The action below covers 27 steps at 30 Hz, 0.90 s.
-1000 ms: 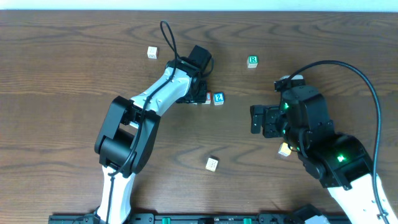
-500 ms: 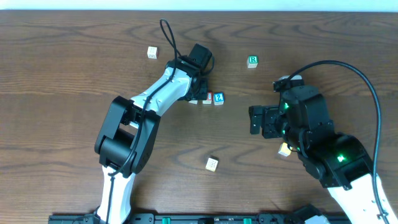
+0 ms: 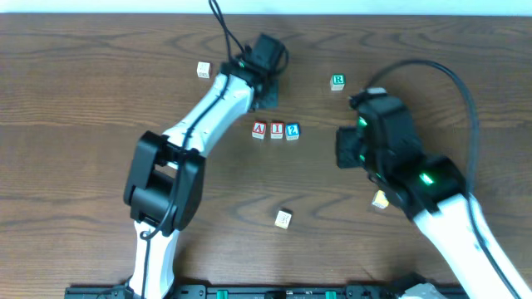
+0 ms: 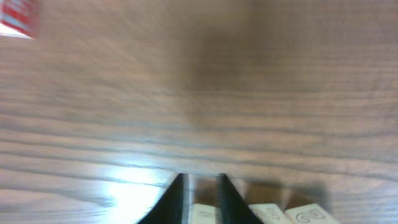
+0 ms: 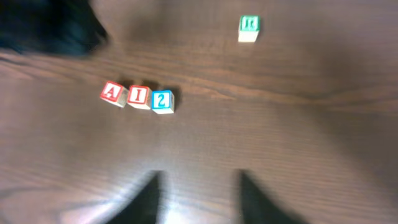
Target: Spell out Ai2
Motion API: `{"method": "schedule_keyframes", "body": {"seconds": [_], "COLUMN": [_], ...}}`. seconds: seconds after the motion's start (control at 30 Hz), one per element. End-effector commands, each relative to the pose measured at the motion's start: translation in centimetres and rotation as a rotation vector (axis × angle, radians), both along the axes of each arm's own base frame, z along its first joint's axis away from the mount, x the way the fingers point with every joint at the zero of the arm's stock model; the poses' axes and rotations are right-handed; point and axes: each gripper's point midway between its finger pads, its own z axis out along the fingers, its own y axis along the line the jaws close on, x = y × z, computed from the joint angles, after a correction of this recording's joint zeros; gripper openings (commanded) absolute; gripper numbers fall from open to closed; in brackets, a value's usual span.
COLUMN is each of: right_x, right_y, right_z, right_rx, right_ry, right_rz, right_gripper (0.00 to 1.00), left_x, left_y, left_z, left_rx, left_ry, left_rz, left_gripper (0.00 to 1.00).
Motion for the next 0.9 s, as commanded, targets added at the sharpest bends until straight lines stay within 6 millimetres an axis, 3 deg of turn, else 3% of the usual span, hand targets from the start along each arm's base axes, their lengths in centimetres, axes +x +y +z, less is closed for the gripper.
{"method": "schedule_keyframes", "body": {"seconds": [0.0,0.17,0.2,0.27,0.43,0.67,0.87], "right_x": [1.3,3.2,3.3,3.6,5.0,7.0,6.9], "right_y": [0.4,1.6,2.0,2.3,3.8,4.5,4.6], "right_z": [-4.1,-10.1,-11.6,-13.0,-15.1,-16.6,-18.1], "right_rx": [-0.048,-0.017,0.02,0.063,0.187,0.464,0.487], "right_ry": [0.098,0.241,0.294,0.333,0.364,0.409,0.447], "right_rz": [-0.004,0.004,0.014,0.022,0.071,0.131,0.124], "right_gripper": [0.01,0.01,0.01,0.01,0.01,0.01,0.01], "left_x": [1.3,-1.4,-2.0,-2.6,-3.5,-3.5,-4.5], "left_y": [3.9,6.6,6.7,6.2,3.4,4.2,3.6], "left_z": [3.8,0.7,-0.4,-1.6,-4.1,-5.4,-6.2], "left_rx": [-0.028,-0.134,-0.162,-0.199,-0.353,-0.515,-0.542], "left_ry": [-0.022,0.178,0.207,0.227,0.233,0.24,0.279], "left_rz": [0.062,0.053,0.046,0.025,-0.049,-0.015,0.017], "left_gripper": [0.06,0.06,0.06,0.06,0.06,0.06,0.06]}}
